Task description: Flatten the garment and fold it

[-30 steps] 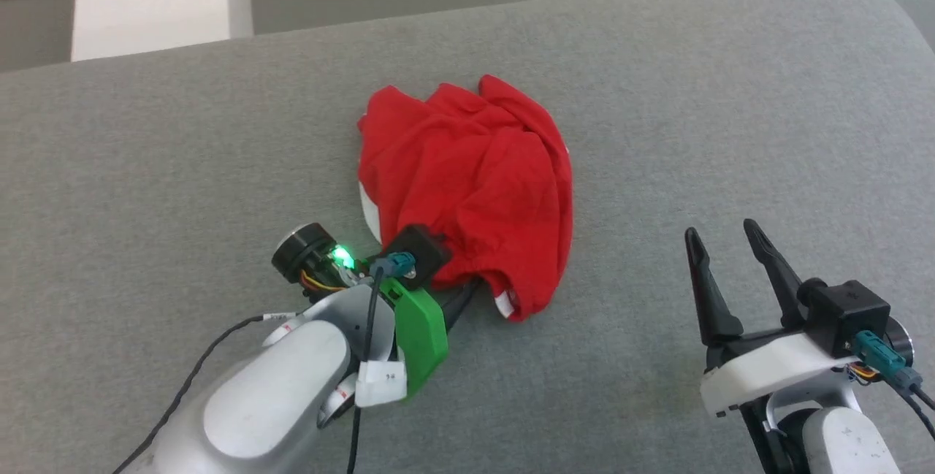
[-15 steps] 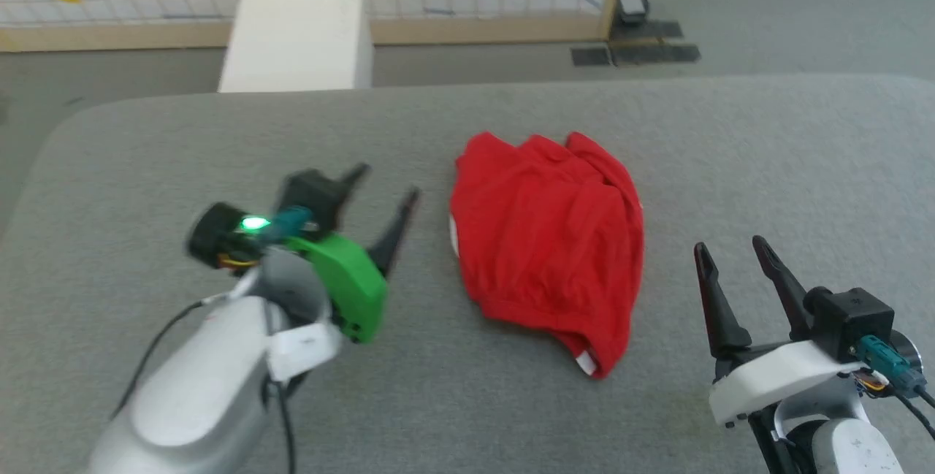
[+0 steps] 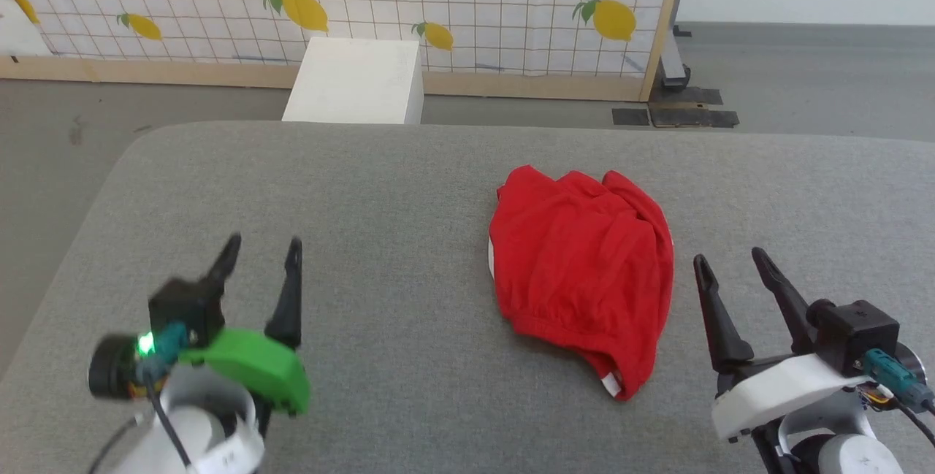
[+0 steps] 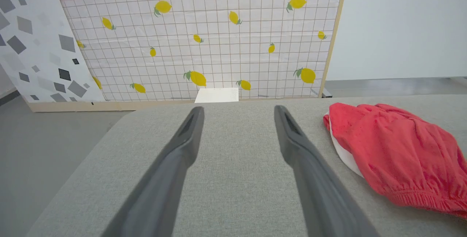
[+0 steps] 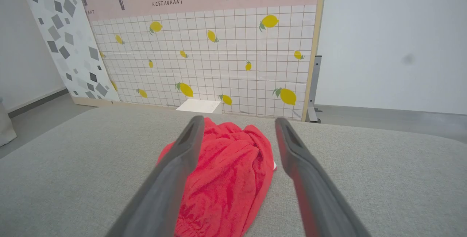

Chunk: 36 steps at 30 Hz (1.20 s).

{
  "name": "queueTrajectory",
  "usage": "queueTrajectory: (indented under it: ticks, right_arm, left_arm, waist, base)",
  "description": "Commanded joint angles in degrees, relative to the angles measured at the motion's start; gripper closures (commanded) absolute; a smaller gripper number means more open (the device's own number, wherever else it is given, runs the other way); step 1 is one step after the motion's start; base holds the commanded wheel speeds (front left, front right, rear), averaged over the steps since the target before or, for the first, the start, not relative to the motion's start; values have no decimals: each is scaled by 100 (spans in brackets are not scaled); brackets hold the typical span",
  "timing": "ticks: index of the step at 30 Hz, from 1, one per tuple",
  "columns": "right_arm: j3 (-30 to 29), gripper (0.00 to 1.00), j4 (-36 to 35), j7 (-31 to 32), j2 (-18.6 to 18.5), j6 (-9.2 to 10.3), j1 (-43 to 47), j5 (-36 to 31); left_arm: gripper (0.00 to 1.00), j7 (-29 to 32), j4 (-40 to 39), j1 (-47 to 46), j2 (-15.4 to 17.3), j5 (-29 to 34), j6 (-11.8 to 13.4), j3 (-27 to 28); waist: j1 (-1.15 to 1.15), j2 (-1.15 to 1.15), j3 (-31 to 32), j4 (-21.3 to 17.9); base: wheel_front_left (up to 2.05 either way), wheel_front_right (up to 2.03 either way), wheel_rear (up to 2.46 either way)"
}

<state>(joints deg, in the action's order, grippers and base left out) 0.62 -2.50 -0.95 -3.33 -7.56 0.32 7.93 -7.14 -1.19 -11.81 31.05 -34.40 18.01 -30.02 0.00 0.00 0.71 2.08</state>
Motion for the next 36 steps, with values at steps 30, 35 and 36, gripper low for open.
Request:
queueTrajectory:
  ticks: [30,35,36]
  right_arm:
    - [50,0,-97,1,27,8,65,-14]
    - [55,0,-152,-67,32,8,-58,-58]
    - [56,0,-156,-86,33,8,-77,-65]
  left_arm:
    - [0,740,-837,600,79,-139,8,-623]
    - [0,1628,-1193,225,209,-454,-199,-733]
    - [0,1819,-1246,99,243,-475,-251,-773]
  waist:
    - [0,0,-599,-351]
    - [0,0,-1046,-580]
    - [0,0,-1108,-613]
  base:
    - [0,0,0]
    - [0,0,0]
    - [0,0,0]
